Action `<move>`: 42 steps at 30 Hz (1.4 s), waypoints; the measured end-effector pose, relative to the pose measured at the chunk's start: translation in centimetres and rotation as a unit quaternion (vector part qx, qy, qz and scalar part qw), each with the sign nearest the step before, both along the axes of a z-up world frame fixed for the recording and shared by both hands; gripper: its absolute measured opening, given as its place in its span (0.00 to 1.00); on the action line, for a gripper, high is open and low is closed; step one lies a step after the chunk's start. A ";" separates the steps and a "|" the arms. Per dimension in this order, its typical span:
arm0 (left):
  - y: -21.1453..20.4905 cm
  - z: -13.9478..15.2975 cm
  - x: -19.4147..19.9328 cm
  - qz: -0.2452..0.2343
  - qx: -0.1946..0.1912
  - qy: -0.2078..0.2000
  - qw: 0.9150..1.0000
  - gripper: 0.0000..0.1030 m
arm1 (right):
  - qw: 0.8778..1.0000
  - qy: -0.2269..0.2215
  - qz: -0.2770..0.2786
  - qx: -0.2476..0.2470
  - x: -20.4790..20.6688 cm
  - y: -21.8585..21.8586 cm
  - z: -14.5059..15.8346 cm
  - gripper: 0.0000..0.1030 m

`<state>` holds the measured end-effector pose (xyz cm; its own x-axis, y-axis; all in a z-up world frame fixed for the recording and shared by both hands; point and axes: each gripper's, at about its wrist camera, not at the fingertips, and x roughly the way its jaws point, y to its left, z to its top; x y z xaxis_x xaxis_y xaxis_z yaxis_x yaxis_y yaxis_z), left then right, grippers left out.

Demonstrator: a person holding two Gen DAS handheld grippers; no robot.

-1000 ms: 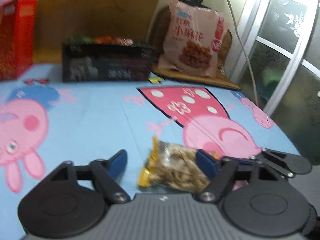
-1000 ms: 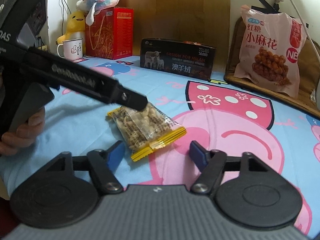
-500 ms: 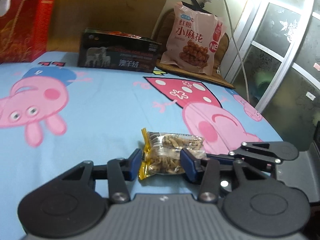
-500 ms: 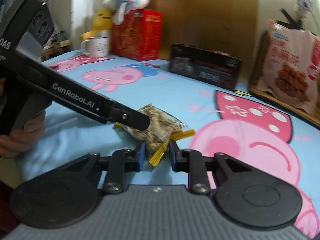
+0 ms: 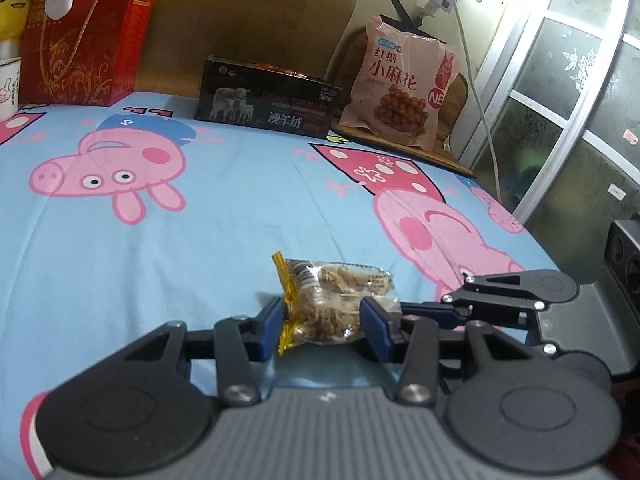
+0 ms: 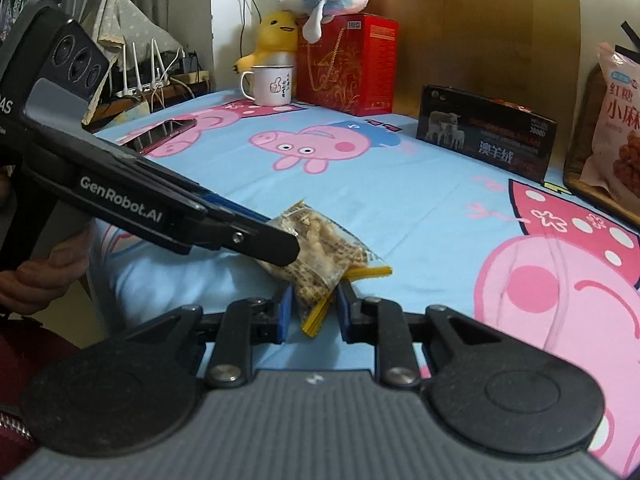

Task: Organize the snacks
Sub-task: 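Close the right gripper on the nut bag while the left gripper pinches it too, then lift the nut bag with both grippers and carry it over the black tin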

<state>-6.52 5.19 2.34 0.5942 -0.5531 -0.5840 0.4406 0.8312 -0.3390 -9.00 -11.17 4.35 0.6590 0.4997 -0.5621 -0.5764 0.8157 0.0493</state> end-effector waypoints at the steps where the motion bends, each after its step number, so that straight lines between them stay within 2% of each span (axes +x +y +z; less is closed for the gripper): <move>1: -0.2 0.0 0.1 -0.002 -0.002 0.001 1.000 0.40 | 1.000 0.001 -0.001 0.001 -0.1 -0.1 0.0 0.25; 12: -2.3 1.5 0.7 -0.016 -0.001 -0.020 1.000 0.40 | 0.999 -0.007 -0.033 0.010 -0.3 -1.8 0.8 0.24; 19: -1.5 2.9 0.5 -0.002 -0.003 -0.039 0.999 0.41 | 0.999 -0.027 -0.015 0.007 0.0 -1.5 1.9 0.24; 28: -1.7 7.0 1.7 0.005 -0.019 -0.090 0.996 0.41 | 0.996 -0.089 -0.024 0.007 1.0 -1.6 5.0 0.24; 33: -2.8 9.0 2.9 -0.003 -0.013 -0.116 0.993 0.41 | 0.992 -0.120 -0.035 -0.007 1.7 -2.0 6.8 0.24; 37: -3.5 10.5 4.3 -0.006 -0.010 -0.129 0.992 0.41 | 0.990 -0.134 -0.045 -0.015 2.8 -2.5 8.0 0.24; 42: -3.6 13.8 5.5 -0.007 -0.023 -0.155 0.988 0.41 | 0.988 -0.146 -0.046 -0.016 4.5 -3.1 10.8 0.24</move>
